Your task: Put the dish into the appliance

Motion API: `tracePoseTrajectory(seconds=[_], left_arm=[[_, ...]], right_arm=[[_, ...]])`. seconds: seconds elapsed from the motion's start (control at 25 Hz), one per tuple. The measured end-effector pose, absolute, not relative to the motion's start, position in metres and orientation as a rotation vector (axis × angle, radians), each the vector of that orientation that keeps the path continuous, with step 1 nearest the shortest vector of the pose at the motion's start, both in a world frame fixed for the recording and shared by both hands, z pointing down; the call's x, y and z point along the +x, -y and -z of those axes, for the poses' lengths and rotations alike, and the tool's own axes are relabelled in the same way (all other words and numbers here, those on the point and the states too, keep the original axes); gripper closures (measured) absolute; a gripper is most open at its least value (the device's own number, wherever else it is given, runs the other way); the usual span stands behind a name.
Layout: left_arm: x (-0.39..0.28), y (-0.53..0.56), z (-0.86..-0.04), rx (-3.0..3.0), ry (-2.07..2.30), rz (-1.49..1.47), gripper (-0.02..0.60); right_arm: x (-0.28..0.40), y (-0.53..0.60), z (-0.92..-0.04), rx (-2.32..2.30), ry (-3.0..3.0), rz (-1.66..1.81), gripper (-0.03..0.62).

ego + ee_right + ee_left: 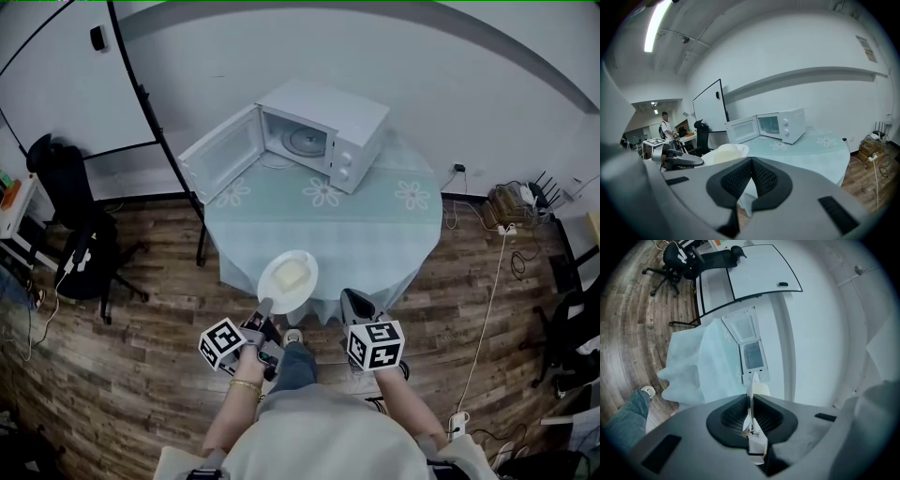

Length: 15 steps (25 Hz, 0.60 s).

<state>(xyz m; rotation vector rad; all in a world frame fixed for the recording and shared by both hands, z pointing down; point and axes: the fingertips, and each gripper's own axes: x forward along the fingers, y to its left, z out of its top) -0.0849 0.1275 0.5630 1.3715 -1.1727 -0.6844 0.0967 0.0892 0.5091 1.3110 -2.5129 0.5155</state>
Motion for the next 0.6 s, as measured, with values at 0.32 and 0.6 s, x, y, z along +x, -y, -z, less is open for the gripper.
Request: tracePoseTrajectory(seconds=[0.32, 0.6], left_arm=[[-0.107, -0.056, -0.57, 1.37, 1.169, 0.688, 0.543], [-0.124, 0.002, -0.565, 1.37, 1.16, 0.675, 0.543]], right_arm=[[0.078, -0.023, -0.512, 1.334, 2.507, -0.507, 0.589], [0.06, 0.033, -0.508, 1.344, 2.494, -0.504, 0.589]])
